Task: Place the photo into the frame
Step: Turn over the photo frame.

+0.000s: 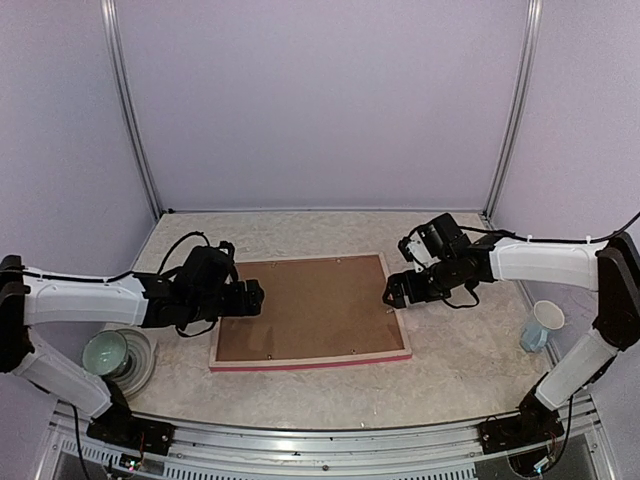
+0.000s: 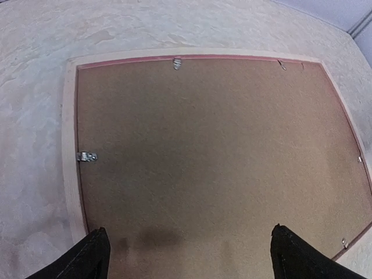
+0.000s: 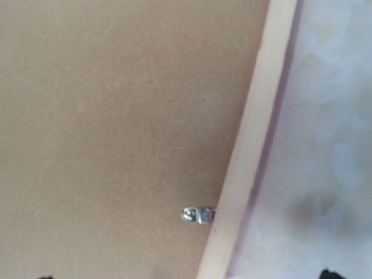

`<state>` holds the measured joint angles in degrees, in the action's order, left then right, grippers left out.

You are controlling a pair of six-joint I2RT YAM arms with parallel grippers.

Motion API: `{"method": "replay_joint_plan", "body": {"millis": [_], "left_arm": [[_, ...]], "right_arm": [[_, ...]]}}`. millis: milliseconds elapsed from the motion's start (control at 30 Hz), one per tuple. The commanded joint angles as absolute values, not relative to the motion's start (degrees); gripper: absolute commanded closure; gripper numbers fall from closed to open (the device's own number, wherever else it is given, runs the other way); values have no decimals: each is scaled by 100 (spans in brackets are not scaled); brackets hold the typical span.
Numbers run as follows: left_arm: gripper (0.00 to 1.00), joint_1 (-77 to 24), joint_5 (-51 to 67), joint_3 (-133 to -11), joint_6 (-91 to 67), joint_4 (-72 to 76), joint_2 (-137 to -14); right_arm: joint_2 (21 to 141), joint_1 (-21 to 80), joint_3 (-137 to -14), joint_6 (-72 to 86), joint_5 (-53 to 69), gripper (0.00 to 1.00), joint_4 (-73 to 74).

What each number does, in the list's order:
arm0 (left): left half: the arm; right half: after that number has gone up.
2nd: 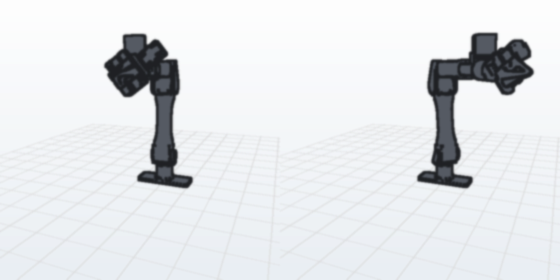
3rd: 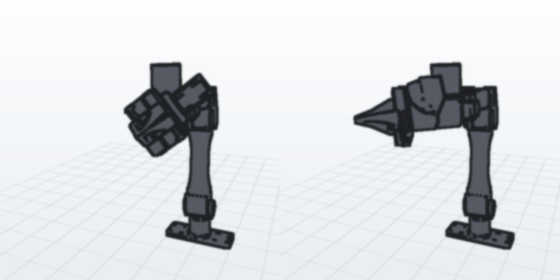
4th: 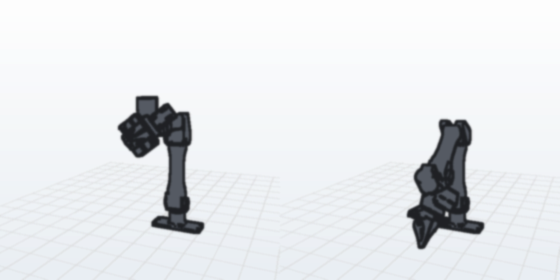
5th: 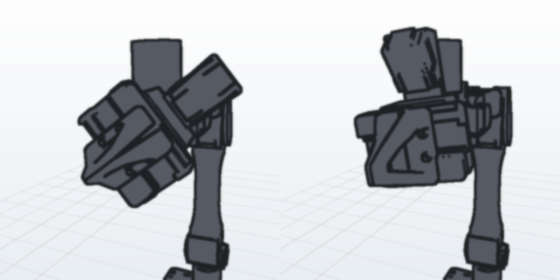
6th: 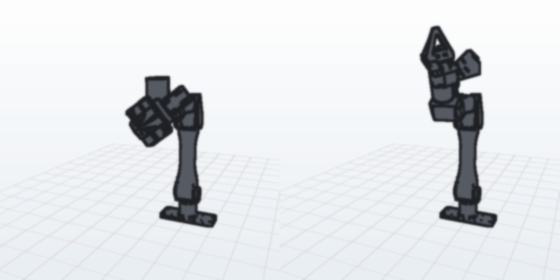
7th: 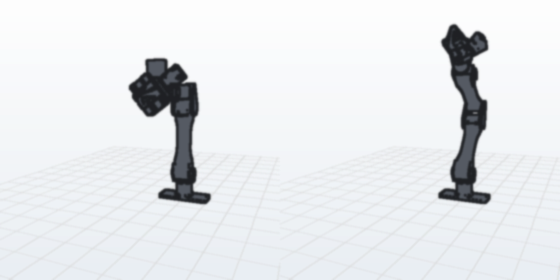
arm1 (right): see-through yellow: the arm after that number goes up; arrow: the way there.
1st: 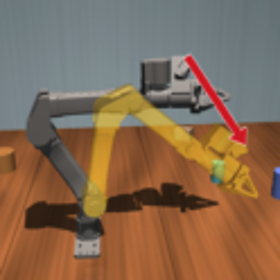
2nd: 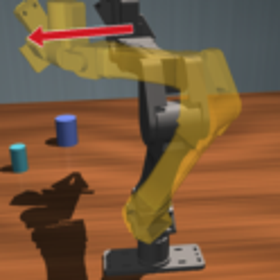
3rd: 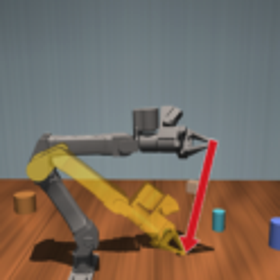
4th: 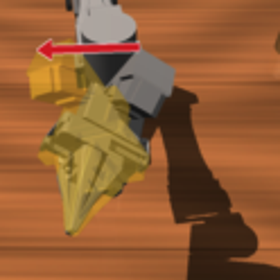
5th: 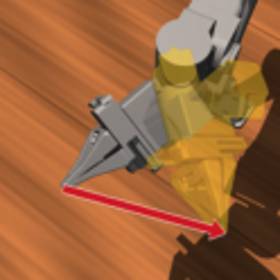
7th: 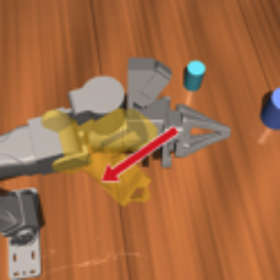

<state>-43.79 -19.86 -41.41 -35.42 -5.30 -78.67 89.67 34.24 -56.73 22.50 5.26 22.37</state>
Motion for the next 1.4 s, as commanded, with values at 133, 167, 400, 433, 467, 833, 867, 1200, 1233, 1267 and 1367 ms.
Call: {"method": "replay_joint_plan", "body": {"millis": [133,167,400,433,467,833,867,1200,1233,1267,1367], "left_arm": [[1,-5867,-1807,-4690,-1837,-476,-8272],[1,-6163,-1887,-4775,-1598,-436,-8419],[1,-7385,-1831,-5858,-124,-729,-9808],[1,-7431,-1723,-5987,-31,-788,-9953],[2,-7443,-1585,-6115,138,-827,-10113],[11,-7283,-636,-6883,1178,-1279,-10830],[11,-7233,-546,-6973,1287,-1354,-10900],[17,-6837,-144,-7618,1899,-2091,-11273],[20,-6819,-104,-7622,1917,-2108,-11332],[23,-6794,-56,-7621,1933,-2117,-11372],[33,-6714,-35,-7578,1909,-2118,-11478]], "right_arm": [[8272,3340,-5833,1713,70,1,2796],[8252,3332,-5831,1706,47,1,2826],[8194,3317,-5644,1845,168,1,2713],[8173,3315,-5578,1883,188,1,2682],[8136,3315,-5493,1929,197,1,2651],[7379,3097,-4295,2605,1004,1,1876],[7334,3068,-4200,2657,1099,1,1801],[7262,3032,-3900,2794,1227,1,1594],[7259,3032,-3888,2801,1227,1,1584],[7260,3026,-3877,2809,1222,1,1571],[7258,3007,-3827,2840,1234,1,1503]]}}
